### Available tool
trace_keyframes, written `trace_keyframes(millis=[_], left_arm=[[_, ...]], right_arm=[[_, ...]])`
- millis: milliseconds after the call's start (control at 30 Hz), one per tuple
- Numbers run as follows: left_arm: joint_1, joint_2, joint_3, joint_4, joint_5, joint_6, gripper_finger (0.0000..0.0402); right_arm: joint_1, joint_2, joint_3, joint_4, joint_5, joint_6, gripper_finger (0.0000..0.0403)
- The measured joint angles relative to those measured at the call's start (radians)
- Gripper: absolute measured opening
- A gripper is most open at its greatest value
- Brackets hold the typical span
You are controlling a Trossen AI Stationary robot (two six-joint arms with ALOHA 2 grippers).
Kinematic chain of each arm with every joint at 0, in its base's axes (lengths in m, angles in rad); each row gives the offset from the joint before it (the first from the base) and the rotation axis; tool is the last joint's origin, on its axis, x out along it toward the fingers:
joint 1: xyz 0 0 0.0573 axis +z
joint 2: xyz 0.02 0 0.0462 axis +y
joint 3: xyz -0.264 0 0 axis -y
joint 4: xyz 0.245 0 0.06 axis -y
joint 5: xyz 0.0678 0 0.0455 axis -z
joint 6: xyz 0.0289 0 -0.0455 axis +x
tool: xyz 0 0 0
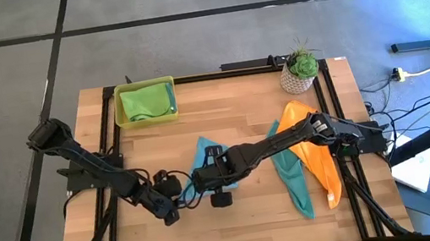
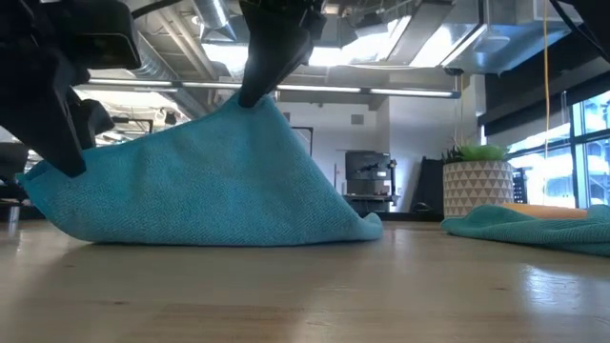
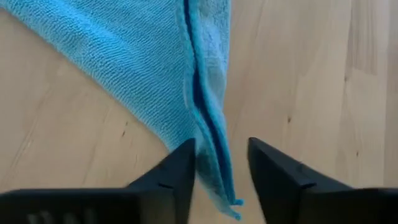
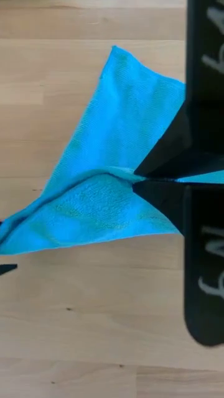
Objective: Fold microfiber towels
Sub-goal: Fold the left blue towel
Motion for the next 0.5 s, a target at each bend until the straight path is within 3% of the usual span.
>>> trace_keyframes(millis=[167,500], left_arm=[[0.017,0.000,0.000,-0.006,0.040,0.012,0.0021],[0.092,0.000,0.033,0.008,0.135,0.159,0.0001]], right_arm=[[0.001,0.000,0.000,-0.007,0.000,0.025,0.0008],[0.008,-0.007,0.000,-0.025,0.005,0.105,0.0011]])
